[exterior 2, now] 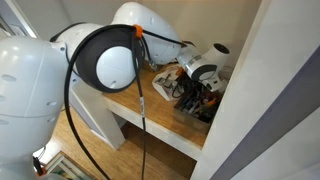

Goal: Remove a clear black pen from the cardboard box and put it on the counter top

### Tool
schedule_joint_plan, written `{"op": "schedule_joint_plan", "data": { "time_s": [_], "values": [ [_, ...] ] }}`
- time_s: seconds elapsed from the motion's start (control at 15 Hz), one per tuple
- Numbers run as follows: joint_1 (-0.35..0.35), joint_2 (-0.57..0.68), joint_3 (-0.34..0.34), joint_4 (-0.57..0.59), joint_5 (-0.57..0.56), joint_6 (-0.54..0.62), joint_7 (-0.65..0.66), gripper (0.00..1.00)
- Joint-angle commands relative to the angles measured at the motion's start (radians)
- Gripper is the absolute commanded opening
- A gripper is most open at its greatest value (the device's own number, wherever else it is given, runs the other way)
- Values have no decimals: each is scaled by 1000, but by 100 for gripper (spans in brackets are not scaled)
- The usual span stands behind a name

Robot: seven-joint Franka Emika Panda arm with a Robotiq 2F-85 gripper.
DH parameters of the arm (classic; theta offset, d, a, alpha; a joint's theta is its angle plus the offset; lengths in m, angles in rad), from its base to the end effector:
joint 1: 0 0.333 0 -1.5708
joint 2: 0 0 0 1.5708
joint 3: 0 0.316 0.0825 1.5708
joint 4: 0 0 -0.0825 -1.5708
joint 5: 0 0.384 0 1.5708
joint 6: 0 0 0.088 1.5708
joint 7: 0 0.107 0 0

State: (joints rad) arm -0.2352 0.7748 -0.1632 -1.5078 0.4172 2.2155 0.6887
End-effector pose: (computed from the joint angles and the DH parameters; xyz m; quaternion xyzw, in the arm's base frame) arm 0.6641 -0.2454 0.2062 -0.7899 0.6036 0.0395 0.1006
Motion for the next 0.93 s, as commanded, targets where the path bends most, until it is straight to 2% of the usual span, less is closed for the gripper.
{"op": "schedule_joint_plan", "data": {
  "time_s": [0.0,0.47,0.87],
  "values": [
    [-19,-20,21,12,25,-44,-2,3],
    [-22,-95,25,-7,41,-162,-9,3],
    [-32,-147,29,-27,62,-182,-46,3]
  ]
}}
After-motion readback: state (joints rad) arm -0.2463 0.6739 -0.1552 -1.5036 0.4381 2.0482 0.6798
